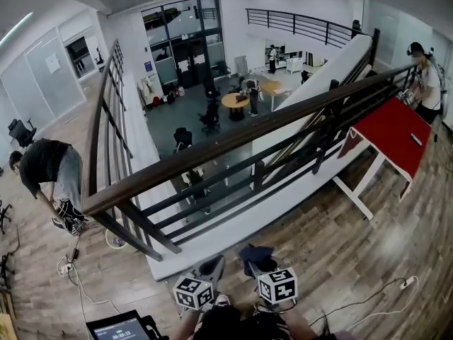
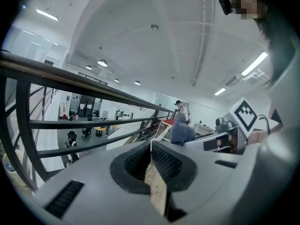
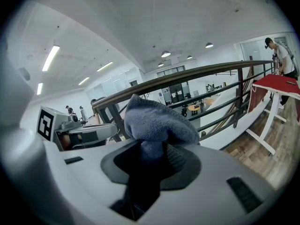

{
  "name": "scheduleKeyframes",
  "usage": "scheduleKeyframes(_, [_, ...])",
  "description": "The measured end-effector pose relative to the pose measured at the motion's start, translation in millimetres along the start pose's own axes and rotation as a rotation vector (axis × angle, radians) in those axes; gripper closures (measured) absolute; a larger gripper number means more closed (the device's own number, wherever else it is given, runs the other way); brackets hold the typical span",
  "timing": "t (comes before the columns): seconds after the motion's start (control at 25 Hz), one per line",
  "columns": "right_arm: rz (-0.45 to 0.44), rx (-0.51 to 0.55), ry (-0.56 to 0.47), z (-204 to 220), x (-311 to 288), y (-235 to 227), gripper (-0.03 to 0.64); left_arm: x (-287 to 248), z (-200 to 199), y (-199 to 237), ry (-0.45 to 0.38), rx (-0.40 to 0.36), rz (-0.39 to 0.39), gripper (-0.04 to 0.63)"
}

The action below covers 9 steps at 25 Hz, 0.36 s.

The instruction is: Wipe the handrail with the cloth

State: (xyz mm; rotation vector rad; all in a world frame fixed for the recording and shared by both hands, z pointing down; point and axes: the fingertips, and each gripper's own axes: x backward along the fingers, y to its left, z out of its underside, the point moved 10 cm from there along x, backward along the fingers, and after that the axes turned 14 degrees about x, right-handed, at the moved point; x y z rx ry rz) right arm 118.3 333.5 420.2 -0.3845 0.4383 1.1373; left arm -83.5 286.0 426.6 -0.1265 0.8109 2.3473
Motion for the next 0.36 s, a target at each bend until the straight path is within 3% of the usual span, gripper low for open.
scheduleKeyframes(0.36, [0.005,-0.002,0.006,-1,4,12,0.508,8,-1,1,-0.003,0.000,0.014,0.595])
